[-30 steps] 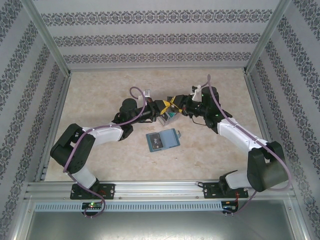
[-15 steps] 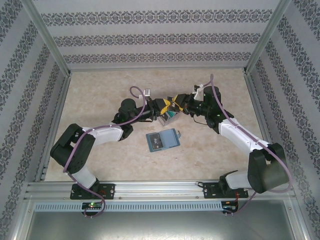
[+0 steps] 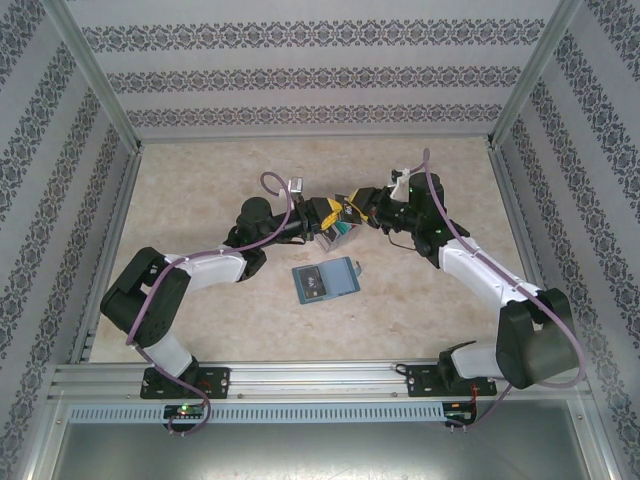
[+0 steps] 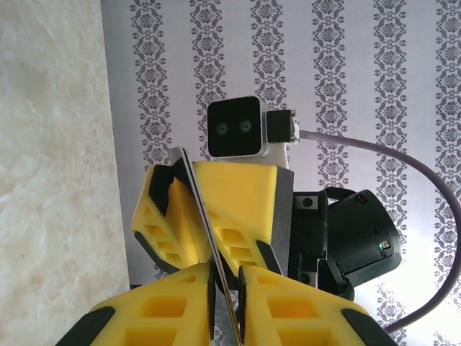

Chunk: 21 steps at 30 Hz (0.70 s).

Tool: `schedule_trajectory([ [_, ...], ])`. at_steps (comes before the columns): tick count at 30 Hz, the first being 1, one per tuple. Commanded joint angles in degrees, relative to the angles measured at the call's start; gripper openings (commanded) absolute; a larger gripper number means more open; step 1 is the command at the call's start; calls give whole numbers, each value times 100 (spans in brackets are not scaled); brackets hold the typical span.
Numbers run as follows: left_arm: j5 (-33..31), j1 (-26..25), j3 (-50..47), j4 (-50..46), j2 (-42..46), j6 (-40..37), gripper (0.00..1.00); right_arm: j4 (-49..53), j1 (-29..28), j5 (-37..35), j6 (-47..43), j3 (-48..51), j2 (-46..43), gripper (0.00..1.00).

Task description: Put the credit cards into the card holder

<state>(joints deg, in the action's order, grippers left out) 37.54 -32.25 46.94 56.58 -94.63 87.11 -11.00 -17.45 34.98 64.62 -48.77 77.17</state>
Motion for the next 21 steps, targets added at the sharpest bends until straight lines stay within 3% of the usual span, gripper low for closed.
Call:
schedule_trajectory([
  [1,184,-18,186,649,144,2,18,169,62,-237,-36,131,-106,25],
  [8,96,-18,183,356,122,-116,20,-63,53,75,-29,101,-164,6],
  [21,556,-23,523,858,-268,69,28,-245,22,706,-111,-133,84,5],
])
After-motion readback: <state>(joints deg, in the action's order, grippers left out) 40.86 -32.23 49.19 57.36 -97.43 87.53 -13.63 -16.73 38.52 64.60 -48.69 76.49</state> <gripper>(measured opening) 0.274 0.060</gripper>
